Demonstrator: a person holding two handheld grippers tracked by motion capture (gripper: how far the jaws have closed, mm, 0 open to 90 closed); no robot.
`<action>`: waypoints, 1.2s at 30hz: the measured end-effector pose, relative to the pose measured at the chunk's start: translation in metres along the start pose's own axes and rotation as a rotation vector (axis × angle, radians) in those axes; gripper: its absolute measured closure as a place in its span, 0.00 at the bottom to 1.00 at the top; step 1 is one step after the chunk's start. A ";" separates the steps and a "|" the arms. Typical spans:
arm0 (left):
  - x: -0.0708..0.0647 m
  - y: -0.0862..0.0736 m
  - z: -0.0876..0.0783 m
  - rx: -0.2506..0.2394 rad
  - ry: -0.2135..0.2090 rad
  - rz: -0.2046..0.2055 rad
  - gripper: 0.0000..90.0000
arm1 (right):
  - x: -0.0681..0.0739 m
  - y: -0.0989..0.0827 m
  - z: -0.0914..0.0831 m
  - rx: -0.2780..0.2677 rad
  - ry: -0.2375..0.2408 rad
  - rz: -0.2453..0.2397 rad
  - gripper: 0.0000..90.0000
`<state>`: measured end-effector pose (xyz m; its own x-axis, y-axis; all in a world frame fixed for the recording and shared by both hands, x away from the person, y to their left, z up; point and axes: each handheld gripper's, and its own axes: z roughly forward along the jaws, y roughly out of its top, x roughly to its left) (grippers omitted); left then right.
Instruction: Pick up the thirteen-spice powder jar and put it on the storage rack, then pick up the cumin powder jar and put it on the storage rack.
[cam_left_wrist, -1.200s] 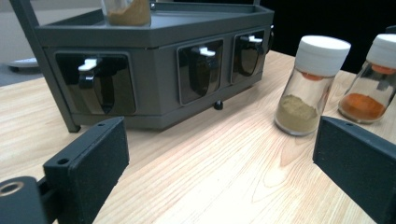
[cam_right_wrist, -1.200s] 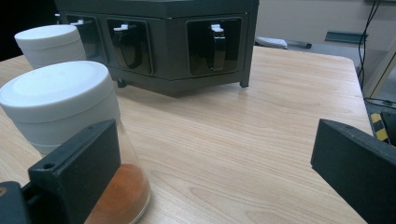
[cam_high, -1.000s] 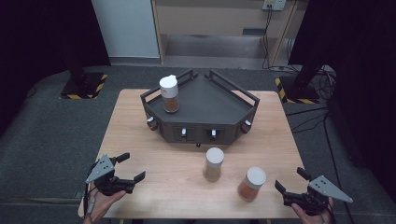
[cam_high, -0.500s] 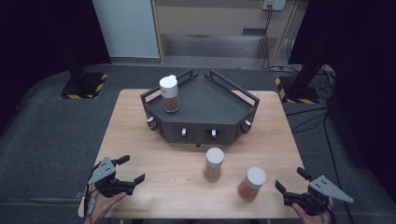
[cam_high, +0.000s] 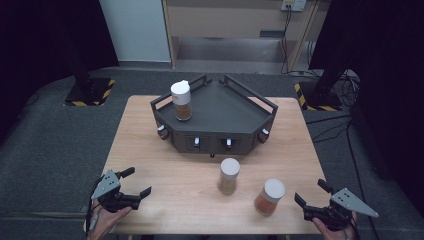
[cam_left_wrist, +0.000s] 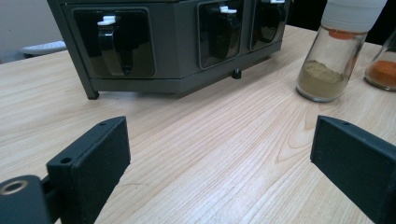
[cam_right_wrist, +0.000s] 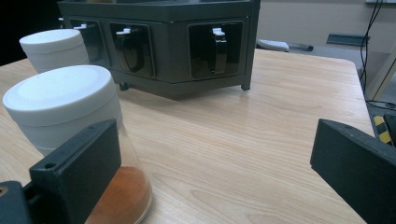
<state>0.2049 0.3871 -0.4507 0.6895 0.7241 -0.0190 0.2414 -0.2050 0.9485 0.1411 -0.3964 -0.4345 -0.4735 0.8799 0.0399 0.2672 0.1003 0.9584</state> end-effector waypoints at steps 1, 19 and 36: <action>0.000 0.000 0.000 0.001 0.000 0.001 0.04 | 0.000 0.000 0.000 0.001 0.000 -0.001 0.02; 0.001 0.000 0.000 0.003 -0.025 0.012 0.03 | 0.000 0.000 0.000 0.001 -0.001 -0.002 0.02; 0.003 -0.001 -0.002 -0.001 -0.040 0.003 0.03 | 0.001 0.029 0.000 0.029 0.025 -0.007 0.03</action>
<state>0.2054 0.3906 -0.4507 0.7170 0.6965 -0.0286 0.2384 -0.2065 0.9489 0.1483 -0.3921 -0.4071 -0.4964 0.8671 0.0408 0.2878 0.1201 0.9501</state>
